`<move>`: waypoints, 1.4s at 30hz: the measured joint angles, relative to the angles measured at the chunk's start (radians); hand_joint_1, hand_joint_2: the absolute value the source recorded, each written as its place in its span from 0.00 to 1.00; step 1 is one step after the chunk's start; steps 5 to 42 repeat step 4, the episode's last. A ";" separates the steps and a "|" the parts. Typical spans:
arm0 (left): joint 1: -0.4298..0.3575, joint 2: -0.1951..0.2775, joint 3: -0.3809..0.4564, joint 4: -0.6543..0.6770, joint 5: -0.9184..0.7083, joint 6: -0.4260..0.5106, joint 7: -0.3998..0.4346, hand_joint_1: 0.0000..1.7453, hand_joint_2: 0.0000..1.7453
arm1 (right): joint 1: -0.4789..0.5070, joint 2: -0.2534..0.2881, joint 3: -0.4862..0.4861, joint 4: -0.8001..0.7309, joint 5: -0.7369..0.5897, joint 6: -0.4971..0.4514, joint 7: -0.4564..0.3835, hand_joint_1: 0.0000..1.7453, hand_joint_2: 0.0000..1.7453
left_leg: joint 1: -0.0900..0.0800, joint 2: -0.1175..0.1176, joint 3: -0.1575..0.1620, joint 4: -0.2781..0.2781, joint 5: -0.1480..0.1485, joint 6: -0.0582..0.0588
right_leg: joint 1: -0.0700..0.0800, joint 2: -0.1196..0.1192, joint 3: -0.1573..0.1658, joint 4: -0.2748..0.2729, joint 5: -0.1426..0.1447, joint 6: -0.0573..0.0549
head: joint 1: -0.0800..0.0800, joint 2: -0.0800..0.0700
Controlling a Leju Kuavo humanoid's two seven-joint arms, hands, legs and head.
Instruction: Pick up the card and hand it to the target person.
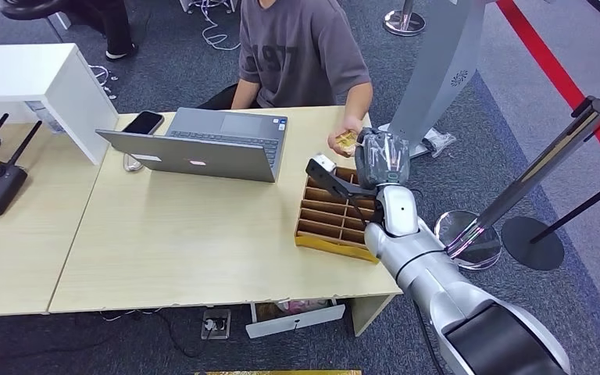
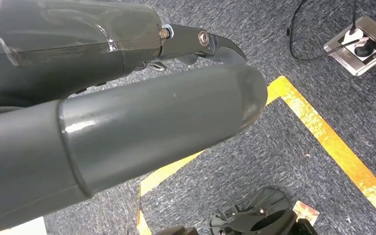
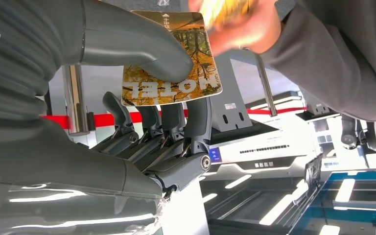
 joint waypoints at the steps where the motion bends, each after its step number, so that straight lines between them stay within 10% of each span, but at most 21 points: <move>1: 0.000 0.000 0.000 0.000 0.000 0.001 0.000 0.00 0.00 | 0.001 0.000 0.000 0.002 -0.001 0.000 0.000 0.78 1.00 | 0.000 0.000 0.000 0.000 0.000 0.000 | 0.000 0.000 0.000 0.000 0.000 0.000 | 0.000 0.000; 42: 0.000 0.000 0.000 0.000 0.000 0.001 0.000 0.00 0.00 | 0.001 0.000 0.000 0.009 -0.003 0.000 -0.001 0.78 1.00 | 0.000 0.000 0.000 0.000 0.000 0.000 | 0.000 0.000 0.000 0.000 0.000 0.000 | 0.000 0.000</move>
